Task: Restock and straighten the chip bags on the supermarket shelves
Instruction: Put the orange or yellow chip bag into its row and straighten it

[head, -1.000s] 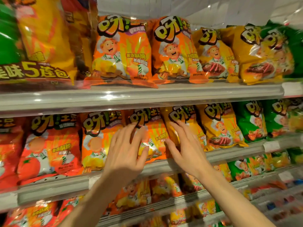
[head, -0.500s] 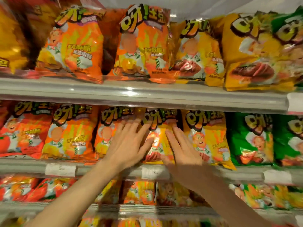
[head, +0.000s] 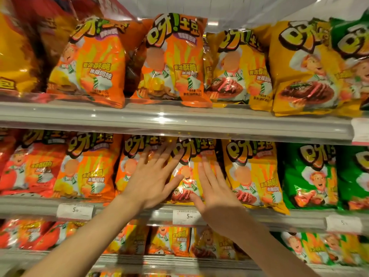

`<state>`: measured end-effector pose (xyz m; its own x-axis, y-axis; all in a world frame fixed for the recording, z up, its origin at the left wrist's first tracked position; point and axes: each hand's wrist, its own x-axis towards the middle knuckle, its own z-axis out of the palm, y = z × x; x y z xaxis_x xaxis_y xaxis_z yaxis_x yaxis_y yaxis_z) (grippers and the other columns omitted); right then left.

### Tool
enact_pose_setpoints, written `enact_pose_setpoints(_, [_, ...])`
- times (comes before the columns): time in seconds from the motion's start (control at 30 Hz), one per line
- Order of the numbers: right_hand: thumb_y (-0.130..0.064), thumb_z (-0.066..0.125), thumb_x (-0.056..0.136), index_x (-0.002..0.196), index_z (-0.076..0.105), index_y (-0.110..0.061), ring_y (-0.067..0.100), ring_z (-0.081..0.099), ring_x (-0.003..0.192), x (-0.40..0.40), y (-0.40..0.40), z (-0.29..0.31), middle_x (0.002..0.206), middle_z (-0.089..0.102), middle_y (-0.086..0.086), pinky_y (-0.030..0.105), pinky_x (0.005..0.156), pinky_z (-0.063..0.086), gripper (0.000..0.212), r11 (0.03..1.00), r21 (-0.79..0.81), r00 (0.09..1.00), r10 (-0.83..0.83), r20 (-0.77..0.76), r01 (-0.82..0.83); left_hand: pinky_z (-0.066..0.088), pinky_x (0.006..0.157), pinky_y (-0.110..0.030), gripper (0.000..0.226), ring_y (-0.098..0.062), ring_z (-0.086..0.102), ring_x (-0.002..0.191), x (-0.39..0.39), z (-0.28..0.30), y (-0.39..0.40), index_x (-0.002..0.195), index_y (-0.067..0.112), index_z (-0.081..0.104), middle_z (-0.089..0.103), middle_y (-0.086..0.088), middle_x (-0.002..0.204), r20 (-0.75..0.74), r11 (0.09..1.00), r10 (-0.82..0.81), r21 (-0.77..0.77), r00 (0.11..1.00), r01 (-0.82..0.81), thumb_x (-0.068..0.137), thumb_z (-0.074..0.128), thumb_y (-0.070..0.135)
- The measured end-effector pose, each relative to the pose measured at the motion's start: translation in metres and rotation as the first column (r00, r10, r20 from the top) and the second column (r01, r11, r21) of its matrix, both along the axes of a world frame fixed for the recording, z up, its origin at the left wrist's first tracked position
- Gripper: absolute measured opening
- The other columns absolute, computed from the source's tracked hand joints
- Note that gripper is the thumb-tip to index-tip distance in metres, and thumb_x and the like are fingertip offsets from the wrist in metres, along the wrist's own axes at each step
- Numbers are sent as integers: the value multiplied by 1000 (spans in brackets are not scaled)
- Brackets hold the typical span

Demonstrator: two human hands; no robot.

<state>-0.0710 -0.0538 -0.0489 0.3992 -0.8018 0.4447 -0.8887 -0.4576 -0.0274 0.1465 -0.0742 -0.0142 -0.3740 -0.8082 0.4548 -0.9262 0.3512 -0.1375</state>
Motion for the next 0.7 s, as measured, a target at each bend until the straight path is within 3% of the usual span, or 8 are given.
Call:
enact_pose_setpoints(0.1, [-57,17,97,156,-10,-14,30,-15,152,4,6,2,165,-17,3,37,123,-3,78,1000,-6,1000,-15,-5,15,2,125,-54,65,-18,-1,157,-2,0,0,162,35,7,2,3,170,-33,1000,-7,2,999,7,103,13,61])
enact_pose_setpoints(0.2, [-50,31,99,154,27,1,41,23,149,8,10,4,163,24,17,48,119,29,76,996,-69,998,-62,-21,60,0,124,-55,62,-17,2,157,-5,-1,0,162,34,11,8,3,170,-50,1000,-6,3,999,6,103,15,55])
enact_pose_setpoints(0.3, [-46,48,98,150,38,3,42,32,145,10,11,1,159,34,19,49,115,37,73,989,-125,997,-82,-3,81,-4,123,-53,62,-15,-2,157,-4,-2,-3,162,35,7,1,5,171,-59,1000,-10,4,998,10,104,16,55])
enact_pose_setpoints(0.37, [-45,61,95,153,34,0,41,28,147,12,11,3,161,29,17,49,116,34,78,991,-104,997,-79,22,81,-7,123,-52,62,-15,0,157,-4,0,-2,162,35,9,3,5,170,-63,1000,-13,6,998,13,104,17,55])
enact_pose_setpoints(0.5, [-53,42,102,154,-14,-22,25,-14,154,8,11,9,167,-14,-1,42,126,8,83,998,43,999,-44,9,44,10,124,-51,58,-25,29,150,-10,6,5,154,27,37,35,-5,162,-88,999,-1,-49,996,-4,102,26,50])
enact_pose_setpoints(0.53, [-51,45,101,157,-8,-20,25,-9,154,4,13,11,168,-6,1,43,126,11,83,999,16,999,-37,-2,37,18,121,-50,56,-29,38,143,-13,7,7,149,23,44,43,-8,155,-114,997,1,-74,993,-9,101,30,48])
enact_pose_setpoints(0.6, [-41,61,96,157,24,-7,31,17,153,-4,16,19,164,23,11,48,122,24,79,994,-93,999,-49,-3,49,30,112,-50,53,-34,50,129,-23,8,7,142,18,50,55,-13,140,-166,993,-6,-115,986,-13,101,31,46])
enact_pose_setpoints(0.7, [-37,71,91,143,50,2,37,40,143,-11,14,22,150,47,21,55,112,40,68,971,-213,986,-134,-102,110,27,119,-51,60,-33,40,142,-41,7,2,151,20,40,47,-14,152,-188,996,-28,-91,982,11,103,23,51])
